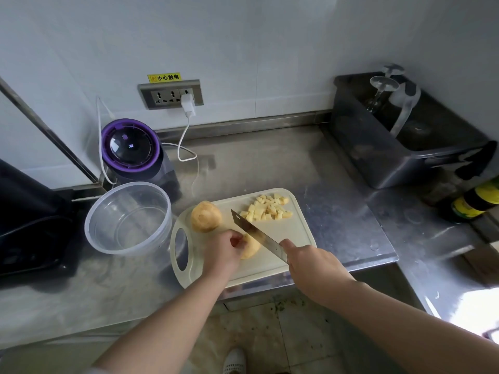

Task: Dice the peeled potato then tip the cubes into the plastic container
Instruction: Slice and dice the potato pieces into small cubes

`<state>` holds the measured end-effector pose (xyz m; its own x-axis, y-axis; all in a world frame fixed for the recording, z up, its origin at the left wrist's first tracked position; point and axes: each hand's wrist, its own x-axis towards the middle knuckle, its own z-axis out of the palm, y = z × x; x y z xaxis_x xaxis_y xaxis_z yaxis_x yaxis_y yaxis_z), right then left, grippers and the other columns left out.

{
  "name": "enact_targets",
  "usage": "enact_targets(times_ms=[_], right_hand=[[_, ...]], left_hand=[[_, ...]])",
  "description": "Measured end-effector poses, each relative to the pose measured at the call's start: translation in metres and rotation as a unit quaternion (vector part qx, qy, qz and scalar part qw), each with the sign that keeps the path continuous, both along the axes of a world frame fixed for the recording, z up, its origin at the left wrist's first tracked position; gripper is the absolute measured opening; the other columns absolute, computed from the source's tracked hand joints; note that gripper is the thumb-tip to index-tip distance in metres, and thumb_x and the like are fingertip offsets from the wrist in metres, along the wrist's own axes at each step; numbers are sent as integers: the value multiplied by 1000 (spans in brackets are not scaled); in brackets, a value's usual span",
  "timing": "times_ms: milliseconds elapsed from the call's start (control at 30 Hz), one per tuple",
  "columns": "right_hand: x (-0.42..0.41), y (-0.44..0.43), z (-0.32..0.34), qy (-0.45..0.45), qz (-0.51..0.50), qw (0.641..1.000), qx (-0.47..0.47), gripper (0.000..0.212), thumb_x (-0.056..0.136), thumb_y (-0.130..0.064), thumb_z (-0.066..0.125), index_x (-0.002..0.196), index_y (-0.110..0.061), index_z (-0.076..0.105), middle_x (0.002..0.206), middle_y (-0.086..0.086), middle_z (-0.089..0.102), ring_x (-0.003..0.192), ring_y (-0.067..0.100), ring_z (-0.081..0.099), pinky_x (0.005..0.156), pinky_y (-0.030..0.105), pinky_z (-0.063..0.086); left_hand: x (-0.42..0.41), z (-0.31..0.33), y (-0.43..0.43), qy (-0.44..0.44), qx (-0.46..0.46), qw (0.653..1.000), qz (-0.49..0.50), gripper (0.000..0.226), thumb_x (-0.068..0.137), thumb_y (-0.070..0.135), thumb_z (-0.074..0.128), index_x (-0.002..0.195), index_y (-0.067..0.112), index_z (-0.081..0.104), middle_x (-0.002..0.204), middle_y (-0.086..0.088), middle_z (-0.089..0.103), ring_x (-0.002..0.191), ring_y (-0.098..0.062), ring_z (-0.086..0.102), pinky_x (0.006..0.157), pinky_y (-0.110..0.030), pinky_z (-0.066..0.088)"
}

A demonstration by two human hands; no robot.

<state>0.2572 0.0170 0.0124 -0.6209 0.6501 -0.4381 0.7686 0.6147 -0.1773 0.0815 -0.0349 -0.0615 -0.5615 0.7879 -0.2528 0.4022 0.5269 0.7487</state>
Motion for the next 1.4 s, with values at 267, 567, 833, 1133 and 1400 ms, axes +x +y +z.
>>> enact_targets(times_ms=[267, 567, 833, 1133, 1400], right_hand=[[-1, -3, 0, -7, -1, 1000, -12, 55, 95, -2, 52, 139, -23, 27, 86, 2, 58, 75, 15, 63, 71, 31, 59], [-1, -15, 1, -41, 94, 993, 59, 53, 92, 4, 45, 138, -12, 25, 76, 0, 34, 54, 15, 39, 46, 27, 32], [1, -12, -4, -26, 81, 995, 45, 57, 89, 7, 45, 139, -12, 24, 71, 0, 34, 55, 15, 40, 54, 32, 41], [-6, -6, -3, -17, 36, 999, -17, 62, 90, 6, 51, 141, -16, 23, 76, 1, 49, 64, 15, 55, 55, 29, 49], [-7, -3, -9, -30, 23, 998, -57, 57, 94, 5, 47, 141, -18, 23, 77, 0, 47, 67, 14, 54, 57, 28, 49]], left_hand=[[0, -2, 2, 6, -1, 1000, 0, 18, 89, 21, 66, 104, 12, 66, 101, 0, 67, 91, -13, 58, 83, -25, 43], [0, -1, 3, 11, 16, 1000, -15, 19, 89, 22, 66, 104, 11, 68, 101, 2, 69, 93, -10, 58, 85, -24, 40], [-2, -2, 3, 19, 6, 1000, -23, 17, 87, 20, 67, 101, 10, 69, 100, -2, 70, 96, -17, 63, 88, -29, 45], [-1, -3, 2, 22, -1, 1000, -23, 15, 89, 22, 66, 100, 13, 67, 96, 2, 67, 93, -14, 61, 84, -27, 47], [-1, -2, 4, 6, -12, 1000, -12, 7, 88, 20, 67, 91, 16, 62, 93, -1, 67, 91, -19, 61, 85, -34, 49]])
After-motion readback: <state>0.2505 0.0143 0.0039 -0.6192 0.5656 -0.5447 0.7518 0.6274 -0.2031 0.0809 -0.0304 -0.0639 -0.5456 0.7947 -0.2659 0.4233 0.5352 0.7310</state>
